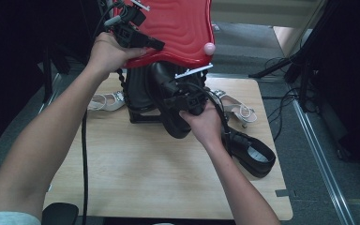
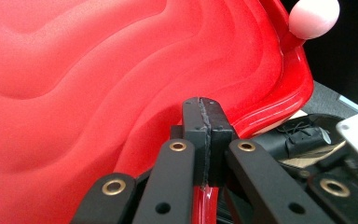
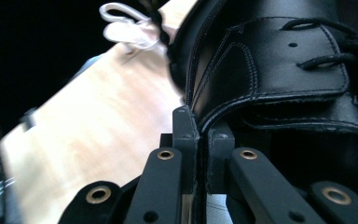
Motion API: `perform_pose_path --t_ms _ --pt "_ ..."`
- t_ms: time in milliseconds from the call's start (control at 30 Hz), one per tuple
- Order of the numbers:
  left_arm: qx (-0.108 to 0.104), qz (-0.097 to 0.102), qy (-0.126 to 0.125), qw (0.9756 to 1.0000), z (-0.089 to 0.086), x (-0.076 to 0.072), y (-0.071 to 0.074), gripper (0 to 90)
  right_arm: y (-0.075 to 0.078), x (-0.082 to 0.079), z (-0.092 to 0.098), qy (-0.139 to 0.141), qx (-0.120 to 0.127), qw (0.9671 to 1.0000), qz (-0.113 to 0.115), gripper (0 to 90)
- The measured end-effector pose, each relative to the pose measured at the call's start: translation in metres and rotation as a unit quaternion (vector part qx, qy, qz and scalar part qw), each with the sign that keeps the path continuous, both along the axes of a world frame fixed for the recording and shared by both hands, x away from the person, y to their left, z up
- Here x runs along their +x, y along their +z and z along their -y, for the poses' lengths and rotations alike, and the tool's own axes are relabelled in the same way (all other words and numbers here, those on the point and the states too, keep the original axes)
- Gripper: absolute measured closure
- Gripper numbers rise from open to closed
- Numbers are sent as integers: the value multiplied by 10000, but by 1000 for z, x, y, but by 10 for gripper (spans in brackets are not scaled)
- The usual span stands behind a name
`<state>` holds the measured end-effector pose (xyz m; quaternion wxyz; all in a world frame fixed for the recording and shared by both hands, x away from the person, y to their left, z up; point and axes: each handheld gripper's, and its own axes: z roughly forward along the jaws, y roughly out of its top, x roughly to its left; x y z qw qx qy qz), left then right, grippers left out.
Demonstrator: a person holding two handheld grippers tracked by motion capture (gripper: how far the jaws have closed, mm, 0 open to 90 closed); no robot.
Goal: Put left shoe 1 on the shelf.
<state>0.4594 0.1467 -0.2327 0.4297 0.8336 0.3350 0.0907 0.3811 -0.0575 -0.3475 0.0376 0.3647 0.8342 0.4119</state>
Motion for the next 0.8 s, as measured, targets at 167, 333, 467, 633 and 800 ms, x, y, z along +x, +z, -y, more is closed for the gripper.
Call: perform_pose_path --t_ms 167,333,467,633,800 --pt "-6 -3 -25 10000 -1 0 0 900 -11 4 -14 -106 -211 9986 480 872" --pt "-19 -9 -19 10000 -1 0 0 900 -21 7 -25 -188 -266 9964 779 871" --pt "-13 -1 -6 10000 0 0 0 900 -25 11 -31 -238 -204 9953 918 871" --pt "-16 -15 9 10000 0 0 0 900 -28 19 -37 -298 -139 9941 1038 871" --pt "-23 -11 11 10000 0 0 0 900 -29 23 -43 -354 -185 9925 1159 871"
